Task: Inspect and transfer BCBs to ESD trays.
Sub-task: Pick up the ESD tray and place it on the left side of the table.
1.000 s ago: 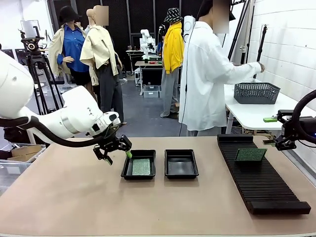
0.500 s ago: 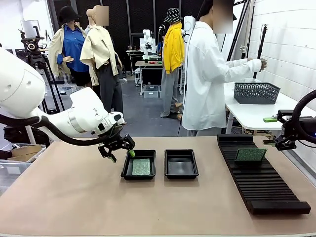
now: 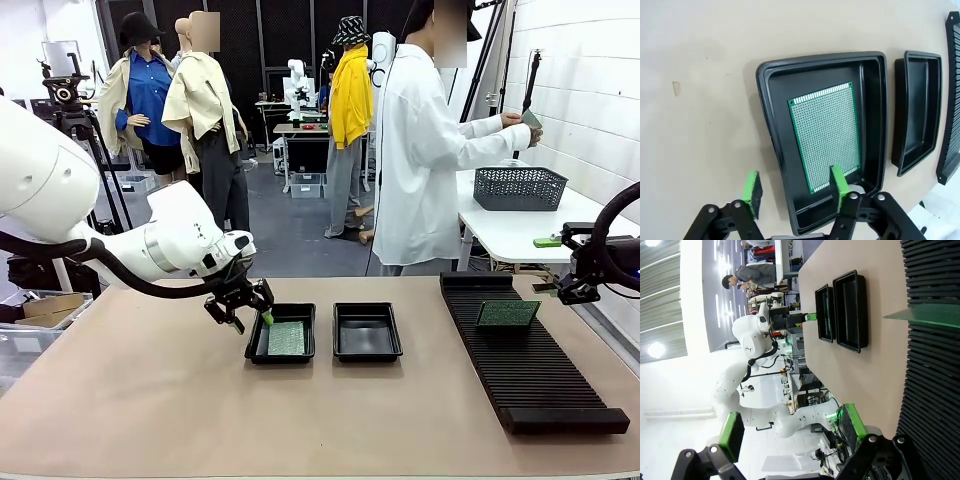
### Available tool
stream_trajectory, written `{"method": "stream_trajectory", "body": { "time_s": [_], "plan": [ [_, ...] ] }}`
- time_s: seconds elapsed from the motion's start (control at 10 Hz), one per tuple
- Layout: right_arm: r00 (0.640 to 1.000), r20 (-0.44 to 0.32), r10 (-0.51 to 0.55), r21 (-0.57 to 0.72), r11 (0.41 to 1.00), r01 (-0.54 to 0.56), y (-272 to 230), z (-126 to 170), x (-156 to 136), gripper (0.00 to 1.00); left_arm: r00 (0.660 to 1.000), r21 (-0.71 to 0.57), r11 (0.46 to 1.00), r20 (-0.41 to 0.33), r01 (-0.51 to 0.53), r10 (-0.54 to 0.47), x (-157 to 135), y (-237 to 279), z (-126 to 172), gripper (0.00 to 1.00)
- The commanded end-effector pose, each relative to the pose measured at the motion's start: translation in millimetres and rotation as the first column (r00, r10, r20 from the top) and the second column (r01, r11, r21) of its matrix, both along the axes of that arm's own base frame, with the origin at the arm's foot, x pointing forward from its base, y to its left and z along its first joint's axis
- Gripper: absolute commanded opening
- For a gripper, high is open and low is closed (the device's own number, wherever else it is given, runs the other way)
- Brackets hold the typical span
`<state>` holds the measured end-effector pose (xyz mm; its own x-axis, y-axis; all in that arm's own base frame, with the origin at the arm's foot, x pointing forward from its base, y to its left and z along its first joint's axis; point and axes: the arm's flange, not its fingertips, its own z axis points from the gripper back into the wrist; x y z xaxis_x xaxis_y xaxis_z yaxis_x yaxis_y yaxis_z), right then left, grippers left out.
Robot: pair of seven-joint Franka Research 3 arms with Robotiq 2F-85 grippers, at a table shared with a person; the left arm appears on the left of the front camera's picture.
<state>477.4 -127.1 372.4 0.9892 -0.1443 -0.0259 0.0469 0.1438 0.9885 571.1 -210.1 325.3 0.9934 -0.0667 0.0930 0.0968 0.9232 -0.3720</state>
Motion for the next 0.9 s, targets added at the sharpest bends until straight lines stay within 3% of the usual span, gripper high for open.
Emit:
{"method": "stream_trajectory", "body": {
  "time_s": [0.0, 0.3, 0.5, 0.8],
  "plan": [
    [1.0, 0.001, -0.003, -0.001, 1.0, 0.003, 0.5, 0.5, -0.8, 1.0, 1.0, 0.013, 0.999, -0.006, 0.029, -0.029, 6.8, -3.7, -2.0, 0.59],
    [1.0, 0.001, -0.003, -0.001, 1.0, 0.003, 0.5, 0.5, -0.8, 1.0, 0.999, 0.011, 0.999, -0.01, 0.032, -0.032, 9.4, -3.9, -6.2, 0.33],
    [1.0, 0.001, -0.003, -0.001, 1.0, 0.003, 0.5, 0.5, -0.8, 1.0, 1.0, 0.008, 1.0, -0.003, 0.03, -0.03, 8.9, -2.2, -4.4, 0.0],
    [1.0, 0.001, -0.003, -0.001, 1.0, 0.003, 0.5, 0.5, -0.8, 1.0, 1.0, 0.001, 1.0, -0.024, 0.019, -0.019, 8.6, -0.3, -4.7, 0.0]
  ]
}}
